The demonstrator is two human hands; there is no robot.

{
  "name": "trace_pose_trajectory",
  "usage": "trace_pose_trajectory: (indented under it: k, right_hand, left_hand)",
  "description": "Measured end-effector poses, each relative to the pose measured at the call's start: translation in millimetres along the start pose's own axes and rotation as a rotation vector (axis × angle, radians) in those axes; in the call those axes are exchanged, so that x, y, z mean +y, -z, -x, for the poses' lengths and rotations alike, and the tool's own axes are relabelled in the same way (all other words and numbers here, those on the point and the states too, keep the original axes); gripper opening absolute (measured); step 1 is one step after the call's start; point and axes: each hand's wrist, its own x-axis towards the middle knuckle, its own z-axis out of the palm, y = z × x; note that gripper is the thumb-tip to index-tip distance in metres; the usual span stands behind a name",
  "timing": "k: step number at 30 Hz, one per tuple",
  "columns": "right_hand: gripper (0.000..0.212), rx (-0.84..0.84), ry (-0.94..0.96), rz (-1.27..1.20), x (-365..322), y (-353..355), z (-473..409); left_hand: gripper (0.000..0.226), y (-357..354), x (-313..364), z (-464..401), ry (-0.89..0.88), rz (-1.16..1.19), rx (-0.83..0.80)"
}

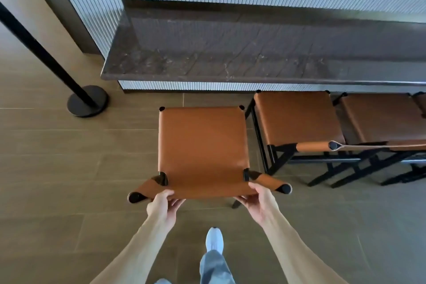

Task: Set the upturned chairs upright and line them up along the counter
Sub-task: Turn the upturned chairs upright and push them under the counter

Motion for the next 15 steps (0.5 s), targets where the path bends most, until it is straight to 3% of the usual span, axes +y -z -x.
trace_pose_trajectory:
  k: [3, 7, 15]
  right_hand:
    - [0.036, -0.019, -0.005, -0.026, -2.9, -0.2, -6.5]
    - [0.035, -0.058, 0.009, -0.051, -11.9, -15.7, -12.6]
    - [0.026, -0.088, 0.047, -0.032, -48.7, -65.9, -53.0]
  left_hand:
    - [0.011, -5.4, 5.5, -5.4, 0.032, 0.076, -0.038]
    - [0.009, -20.4, 17.7, -11.4, 0.02, 0.084, -0.06]
    - [0.024, -71.0, 53.8, -39.6, -0.02, 0.068, -0.12]
